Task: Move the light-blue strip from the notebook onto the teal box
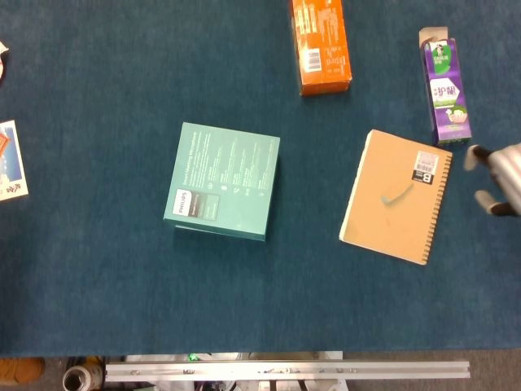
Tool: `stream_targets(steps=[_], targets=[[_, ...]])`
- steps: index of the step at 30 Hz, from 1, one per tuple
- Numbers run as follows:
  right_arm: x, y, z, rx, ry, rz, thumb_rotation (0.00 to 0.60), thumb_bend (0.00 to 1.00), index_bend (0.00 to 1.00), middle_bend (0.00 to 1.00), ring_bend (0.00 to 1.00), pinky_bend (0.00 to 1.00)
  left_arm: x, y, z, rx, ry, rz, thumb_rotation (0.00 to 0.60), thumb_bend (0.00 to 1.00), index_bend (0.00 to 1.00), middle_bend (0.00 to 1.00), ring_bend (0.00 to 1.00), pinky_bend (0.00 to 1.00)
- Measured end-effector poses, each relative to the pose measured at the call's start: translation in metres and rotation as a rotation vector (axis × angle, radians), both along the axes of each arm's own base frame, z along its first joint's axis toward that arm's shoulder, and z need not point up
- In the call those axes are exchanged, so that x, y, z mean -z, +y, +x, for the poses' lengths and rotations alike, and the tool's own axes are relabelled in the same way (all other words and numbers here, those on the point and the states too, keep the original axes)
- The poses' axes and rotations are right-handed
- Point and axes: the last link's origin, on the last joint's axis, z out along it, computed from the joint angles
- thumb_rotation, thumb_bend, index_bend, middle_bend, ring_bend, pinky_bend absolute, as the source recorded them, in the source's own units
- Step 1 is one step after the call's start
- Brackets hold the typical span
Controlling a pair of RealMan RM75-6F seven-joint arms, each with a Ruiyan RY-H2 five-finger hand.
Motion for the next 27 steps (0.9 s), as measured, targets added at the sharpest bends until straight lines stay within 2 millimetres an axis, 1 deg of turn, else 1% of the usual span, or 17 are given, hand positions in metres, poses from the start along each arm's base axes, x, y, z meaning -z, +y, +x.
stream_targets(steps=[5, 9, 13, 18, 22, 27], targets=[[0.028, -0.007, 0.001, -0.01, 0.021, 0.059, 0.6, 0.28, 0.46, 0.95, 1.0, 1.0, 0.002, 0.002, -0.001, -0.001, -0.004, -0.005, 0.6, 0.34, 0.19, 0.27, 0.16, 0.07], [0.048, -0.012, -0.002, -0.014, 0.04, 0.09, 0.6, 0.33, 0.48, 0.95, 1.0, 1.0, 0.004, 0.002, -0.003, -0.007, -0.005, -0.01, 0.6, 0.34, 0.19, 0.27, 0.16, 0.07], [0.066, -0.017, -0.003, -0.015, 0.048, 0.107, 0.6, 0.34, 0.48, 0.95, 1.0, 1.0, 0.003, 0.002, -0.005, -0.014, -0.006, -0.006, 0.6, 0.34, 0.19, 0.27, 0.16, 0.07], [0.085, -0.021, 0.0, -0.029, 0.045, 0.121, 0.6, 0.33, 0.48, 0.95, 1.0, 1.0, 0.001, 0.002, -0.007, -0.019, -0.005, 0.0, 0.6, 0.34, 0.19, 0.27, 0.16, 0.07], [0.091, -0.024, 0.004, -0.042, 0.039, 0.123, 0.6, 0.28, 0.48, 0.95, 1.0, 1.0, -0.001, 0.001, -0.01, -0.027, -0.005, 0.006, 0.6, 0.34, 0.19, 0.27, 0.16, 0.07], [0.088, -0.027, 0.01, -0.064, 0.027, 0.11, 0.6, 0.25, 0.48, 0.95, 1.0, 1.0, -0.004, 0.001, -0.01, -0.03, -0.007, 0.015, 0.6, 0.34, 0.19, 0.27, 0.16, 0.07]])
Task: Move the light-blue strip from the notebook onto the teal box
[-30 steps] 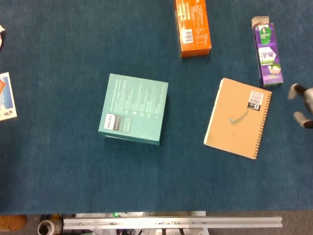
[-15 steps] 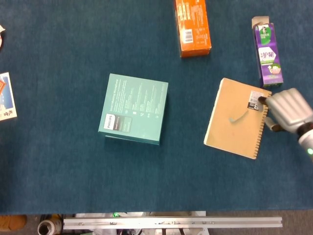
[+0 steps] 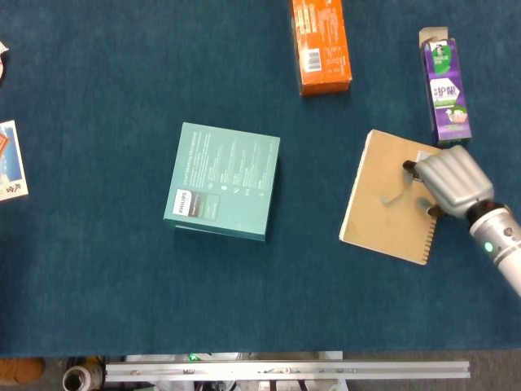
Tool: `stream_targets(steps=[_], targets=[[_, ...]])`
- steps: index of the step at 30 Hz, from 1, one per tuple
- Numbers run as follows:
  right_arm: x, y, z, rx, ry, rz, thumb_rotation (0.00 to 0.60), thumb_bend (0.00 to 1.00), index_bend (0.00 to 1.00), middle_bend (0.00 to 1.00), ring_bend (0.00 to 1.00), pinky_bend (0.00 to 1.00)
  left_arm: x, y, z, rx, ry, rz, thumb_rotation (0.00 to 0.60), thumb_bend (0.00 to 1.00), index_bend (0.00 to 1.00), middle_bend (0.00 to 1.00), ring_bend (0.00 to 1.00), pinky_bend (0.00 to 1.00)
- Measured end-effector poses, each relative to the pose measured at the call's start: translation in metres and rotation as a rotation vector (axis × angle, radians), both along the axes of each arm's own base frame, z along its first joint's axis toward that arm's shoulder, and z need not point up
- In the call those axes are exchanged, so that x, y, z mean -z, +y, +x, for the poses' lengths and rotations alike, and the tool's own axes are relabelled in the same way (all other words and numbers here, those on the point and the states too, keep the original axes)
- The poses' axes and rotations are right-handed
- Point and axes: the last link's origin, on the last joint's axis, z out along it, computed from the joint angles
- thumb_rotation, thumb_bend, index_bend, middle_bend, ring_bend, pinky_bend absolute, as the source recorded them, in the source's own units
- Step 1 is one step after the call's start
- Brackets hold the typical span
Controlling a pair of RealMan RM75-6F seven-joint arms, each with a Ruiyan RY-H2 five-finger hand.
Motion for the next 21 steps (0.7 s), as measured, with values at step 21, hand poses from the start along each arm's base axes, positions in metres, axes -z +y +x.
stream_targets(steps=[21], targets=[[0.023, -0.009, 0.003, -0.007, 0.04, 0.042, 0.6, 0.31, 0.51, 0.95, 1.0, 1.0, -0.001, -0.002, -0.002, -0.014, -0.007, -0.007, 0.6, 0.34, 0.19, 0.27, 0.16, 0.07]])
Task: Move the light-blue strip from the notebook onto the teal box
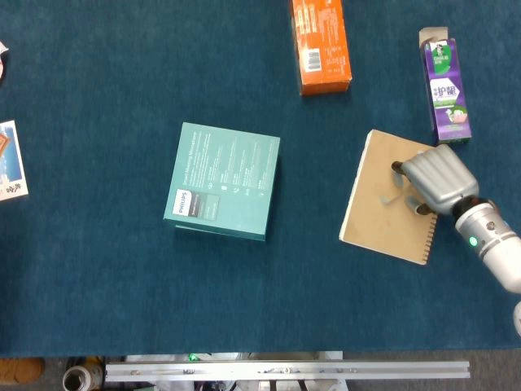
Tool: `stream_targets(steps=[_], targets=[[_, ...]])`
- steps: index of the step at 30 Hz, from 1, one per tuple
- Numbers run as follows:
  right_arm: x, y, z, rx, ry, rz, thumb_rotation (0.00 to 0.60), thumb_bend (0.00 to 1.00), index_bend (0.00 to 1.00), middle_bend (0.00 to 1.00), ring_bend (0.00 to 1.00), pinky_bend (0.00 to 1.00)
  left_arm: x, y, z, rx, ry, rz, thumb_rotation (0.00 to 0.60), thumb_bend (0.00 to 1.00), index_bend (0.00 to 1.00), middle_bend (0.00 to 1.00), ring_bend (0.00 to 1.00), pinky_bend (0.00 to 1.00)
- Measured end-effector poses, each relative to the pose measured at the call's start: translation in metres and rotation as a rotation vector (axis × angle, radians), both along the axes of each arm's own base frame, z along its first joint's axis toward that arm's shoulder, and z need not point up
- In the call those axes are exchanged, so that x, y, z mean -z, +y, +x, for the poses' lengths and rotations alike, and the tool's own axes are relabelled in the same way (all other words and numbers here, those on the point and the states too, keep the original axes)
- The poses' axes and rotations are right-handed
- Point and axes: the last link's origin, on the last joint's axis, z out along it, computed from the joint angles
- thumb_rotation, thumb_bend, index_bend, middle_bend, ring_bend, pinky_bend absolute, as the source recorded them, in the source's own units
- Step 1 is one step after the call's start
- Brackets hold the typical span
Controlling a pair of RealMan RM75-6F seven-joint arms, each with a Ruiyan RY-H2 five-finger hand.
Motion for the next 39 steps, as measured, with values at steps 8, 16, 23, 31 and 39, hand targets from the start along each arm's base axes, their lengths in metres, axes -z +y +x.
stream_targets(steps=[8, 16, 23, 31, 39], targets=[[0.0034, -0.0013, -0.0006, 0.006, 0.006, -0.003, 0.6, 0.32, 0.52, 0.95, 1.0, 1.0, -0.0005, -0.0003, -0.002, -0.005, -0.001, 0.0, 0.6, 0.34, 0.19, 0.27, 0.16, 0.07], [0.0035, -0.0028, -0.0021, 0.011, 0.009, -0.013, 0.6, 0.33, 0.54, 0.95, 1.0, 1.0, -0.0001, 0.0001, -0.0029, -0.007, -0.002, 0.0, 0.6, 0.34, 0.19, 0.27, 0.16, 0.07], [0.0039, -0.0038, -0.0029, 0.013, 0.014, -0.018, 0.6, 0.34, 0.55, 0.96, 1.0, 1.0, 0.0009, 0.0002, -0.0032, -0.006, -0.003, -0.003, 0.6, 0.34, 0.19, 0.27, 0.16, 0.07], [0.0053, -0.0036, -0.0027, 0.016, 0.013, -0.021, 0.6, 0.35, 0.59, 0.96, 1.0, 1.0, 0.0007, -0.0008, -0.0051, -0.012, -0.004, -0.003, 0.6, 0.34, 0.19, 0.27, 0.16, 0.07], [0.0057, -0.0031, -0.0031, 0.017, 0.017, -0.026, 0.6, 0.36, 0.61, 0.96, 1.0, 1.0, 0.0003, -0.0009, -0.0051, -0.012, -0.003, -0.007, 0.6, 0.34, 0.19, 0.27, 0.16, 0.07]])
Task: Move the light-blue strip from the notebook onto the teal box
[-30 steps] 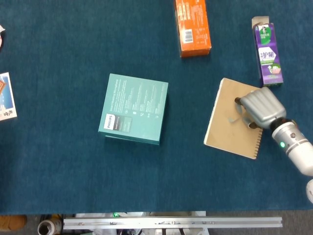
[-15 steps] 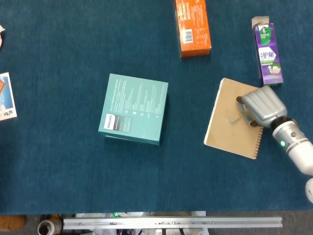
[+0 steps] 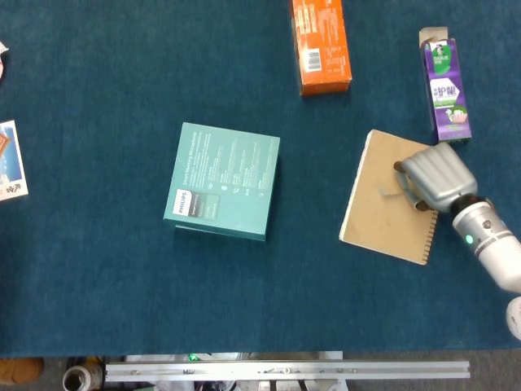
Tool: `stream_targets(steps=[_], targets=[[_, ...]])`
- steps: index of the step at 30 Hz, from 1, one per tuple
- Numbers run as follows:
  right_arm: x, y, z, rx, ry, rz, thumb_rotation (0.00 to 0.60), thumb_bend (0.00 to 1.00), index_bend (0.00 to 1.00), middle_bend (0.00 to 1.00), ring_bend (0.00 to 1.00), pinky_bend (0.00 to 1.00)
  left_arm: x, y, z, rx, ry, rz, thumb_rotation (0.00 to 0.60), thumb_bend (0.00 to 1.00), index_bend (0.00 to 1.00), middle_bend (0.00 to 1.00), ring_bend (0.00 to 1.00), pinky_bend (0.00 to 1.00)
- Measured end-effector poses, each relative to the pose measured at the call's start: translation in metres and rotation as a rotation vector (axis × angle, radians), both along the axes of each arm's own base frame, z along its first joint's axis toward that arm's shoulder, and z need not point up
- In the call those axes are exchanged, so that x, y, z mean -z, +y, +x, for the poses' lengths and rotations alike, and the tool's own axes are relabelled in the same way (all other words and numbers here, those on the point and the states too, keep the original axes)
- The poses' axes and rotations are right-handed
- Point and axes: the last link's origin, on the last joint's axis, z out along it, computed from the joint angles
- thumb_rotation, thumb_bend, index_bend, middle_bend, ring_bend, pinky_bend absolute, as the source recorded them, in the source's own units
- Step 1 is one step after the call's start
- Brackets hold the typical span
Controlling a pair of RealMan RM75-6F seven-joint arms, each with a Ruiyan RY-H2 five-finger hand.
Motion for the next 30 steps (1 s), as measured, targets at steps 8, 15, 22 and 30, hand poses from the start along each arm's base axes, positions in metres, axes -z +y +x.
stream_targets(steps=[8, 15, 22, 30], targets=[[-0.006, -0.001, 0.005, -0.002, -0.025, -0.018, 0.6, 0.39, 0.61, 0.96, 1.0, 1.0, -0.001, -0.001, 0.0, 0.0, 0.0, 0.001, 0.6, 0.34, 0.19, 0.27, 0.16, 0.07], [-0.025, -0.011, 0.032, -0.072, -0.088, -0.068, 0.6, 0.39, 0.61, 0.96, 1.0, 1.0, -0.005, -0.002, 0.003, 0.013, 0.006, 0.003, 0.6, 0.34, 0.19, 0.27, 0.16, 0.07], [-0.037, -0.026, 0.078, -0.19, -0.131, -0.099, 0.6, 0.39, 0.61, 0.96, 1.0, 1.0, -0.005, -0.006, 0.006, 0.019, 0.001, -0.005, 0.6, 0.34, 0.19, 0.27, 0.16, 0.07], [-0.025, -0.03, 0.121, -0.29, -0.138, -0.073, 0.6, 0.39, 0.61, 0.96, 1.0, 1.0, -0.005, -0.009, 0.009, 0.026, 0.005, -0.018, 0.6, 0.34, 0.19, 0.27, 0.16, 0.07]])
